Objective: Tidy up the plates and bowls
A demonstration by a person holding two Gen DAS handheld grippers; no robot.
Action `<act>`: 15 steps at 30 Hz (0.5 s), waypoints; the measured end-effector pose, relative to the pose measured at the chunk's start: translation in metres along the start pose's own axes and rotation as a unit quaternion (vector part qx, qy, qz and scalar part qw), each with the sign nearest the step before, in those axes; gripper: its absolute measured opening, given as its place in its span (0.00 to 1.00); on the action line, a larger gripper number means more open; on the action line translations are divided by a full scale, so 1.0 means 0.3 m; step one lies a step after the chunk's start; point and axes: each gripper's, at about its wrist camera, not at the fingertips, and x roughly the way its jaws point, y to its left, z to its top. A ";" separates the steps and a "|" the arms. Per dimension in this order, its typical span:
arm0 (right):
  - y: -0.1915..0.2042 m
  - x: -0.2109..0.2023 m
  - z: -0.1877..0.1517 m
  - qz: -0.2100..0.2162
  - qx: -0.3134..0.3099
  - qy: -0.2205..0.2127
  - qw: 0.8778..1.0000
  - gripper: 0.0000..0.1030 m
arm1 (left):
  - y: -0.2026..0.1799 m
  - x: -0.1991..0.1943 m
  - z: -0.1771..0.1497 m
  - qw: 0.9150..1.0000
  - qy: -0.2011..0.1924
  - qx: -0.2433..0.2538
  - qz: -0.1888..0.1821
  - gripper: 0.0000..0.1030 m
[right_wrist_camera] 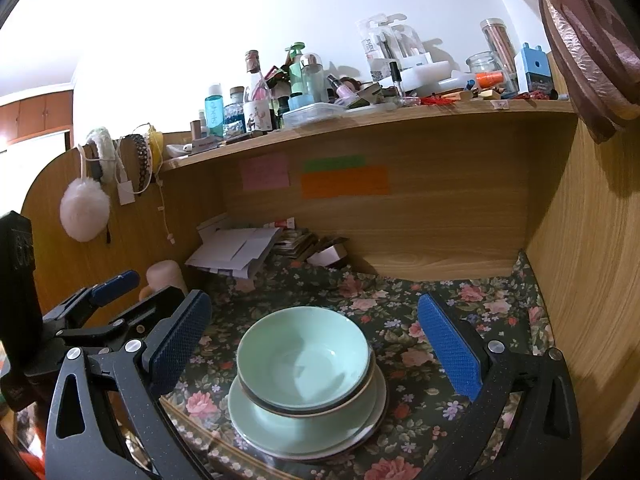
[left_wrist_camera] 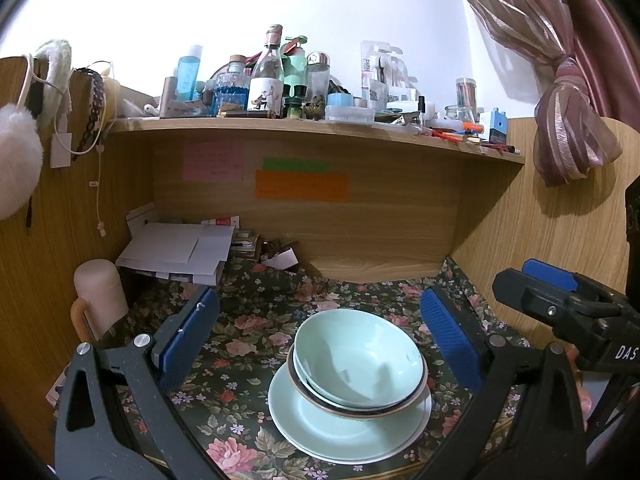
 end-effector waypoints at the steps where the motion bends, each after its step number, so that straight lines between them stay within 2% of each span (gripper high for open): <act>1: 0.002 0.000 0.000 0.000 0.001 0.000 1.000 1.00 | -0.002 0.000 0.001 1.000 -0.001 0.000 0.001 0.99; 15: 0.002 0.000 -0.002 -0.015 0.007 -0.003 1.000 1.00 | -0.007 0.015 0.009 1.000 0.001 0.003 -0.008 0.99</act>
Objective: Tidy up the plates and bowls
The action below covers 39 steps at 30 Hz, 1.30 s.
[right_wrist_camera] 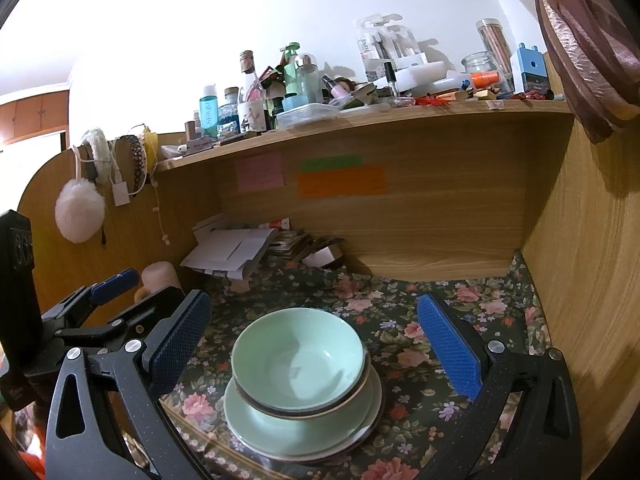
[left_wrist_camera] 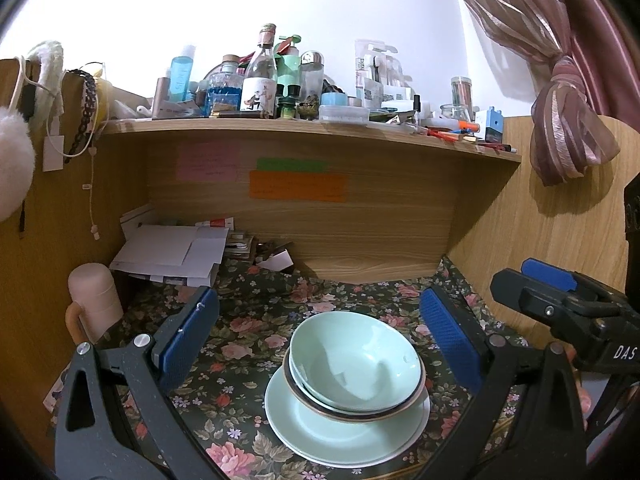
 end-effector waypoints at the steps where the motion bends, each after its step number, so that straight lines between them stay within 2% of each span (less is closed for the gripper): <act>1: 0.001 -0.001 0.001 -0.001 0.000 0.000 1.000 1.00 | -0.001 0.002 0.001 1.000 0.000 0.001 -0.001 0.99; 21: -0.011 -0.005 0.011 -0.012 0.004 -0.003 1.000 1.00 | -0.012 0.020 0.015 1.000 -0.004 0.004 -0.015 0.99; 39: -0.014 0.023 0.019 -0.014 0.011 0.005 1.000 1.00 | 0.006 0.069 0.017 1.000 0.020 -0.010 -0.015 0.99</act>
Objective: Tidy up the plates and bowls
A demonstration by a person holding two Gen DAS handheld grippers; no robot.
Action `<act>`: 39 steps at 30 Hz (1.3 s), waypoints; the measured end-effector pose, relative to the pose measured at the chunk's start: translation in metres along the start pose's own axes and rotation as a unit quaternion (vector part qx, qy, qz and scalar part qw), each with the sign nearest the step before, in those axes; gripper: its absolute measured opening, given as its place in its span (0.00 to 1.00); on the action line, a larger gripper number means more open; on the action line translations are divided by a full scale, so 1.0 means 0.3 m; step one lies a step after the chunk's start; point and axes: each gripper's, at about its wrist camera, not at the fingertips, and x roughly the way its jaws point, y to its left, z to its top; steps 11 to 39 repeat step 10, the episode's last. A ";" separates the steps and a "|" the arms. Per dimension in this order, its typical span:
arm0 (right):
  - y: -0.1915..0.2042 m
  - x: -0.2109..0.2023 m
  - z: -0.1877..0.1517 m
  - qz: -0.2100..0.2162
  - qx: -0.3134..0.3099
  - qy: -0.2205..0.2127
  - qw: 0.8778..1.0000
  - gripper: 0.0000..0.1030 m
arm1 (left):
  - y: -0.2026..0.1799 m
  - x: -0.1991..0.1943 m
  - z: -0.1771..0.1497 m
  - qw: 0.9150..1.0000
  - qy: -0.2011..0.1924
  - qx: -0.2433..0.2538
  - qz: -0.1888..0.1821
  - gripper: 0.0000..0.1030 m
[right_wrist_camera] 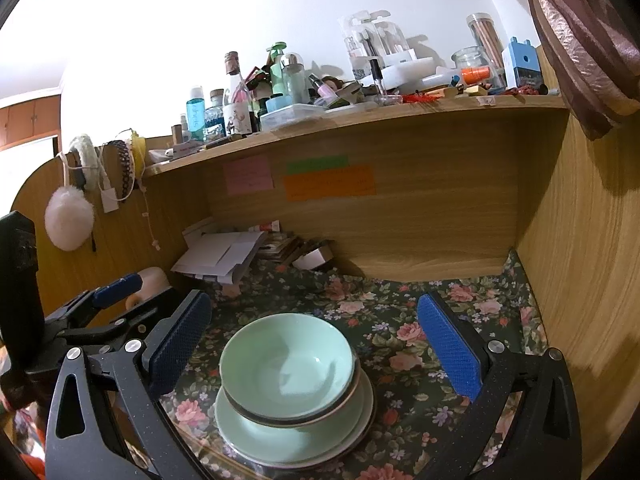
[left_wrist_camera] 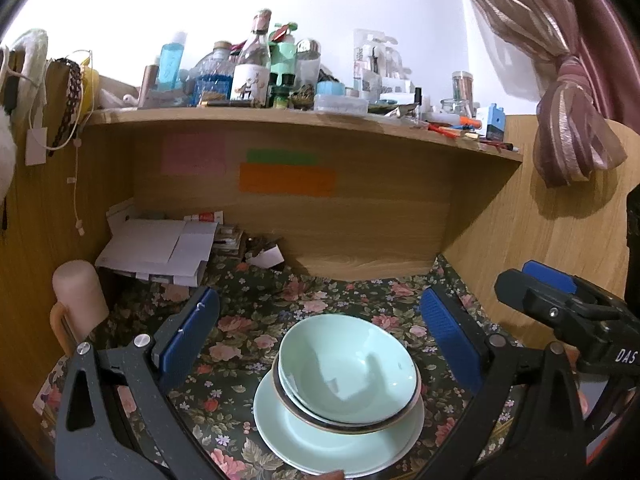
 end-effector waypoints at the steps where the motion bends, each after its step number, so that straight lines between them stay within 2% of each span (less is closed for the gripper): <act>1: 0.000 0.002 -0.001 0.000 0.001 0.001 1.000 1.00 | 0.001 0.003 -0.001 1.000 0.002 0.000 -0.003 0.99; 39: 0.003 0.020 -0.007 0.000 0.005 0.008 1.000 1.00 | -0.005 0.020 -0.006 1.000 0.008 0.002 -0.006 0.99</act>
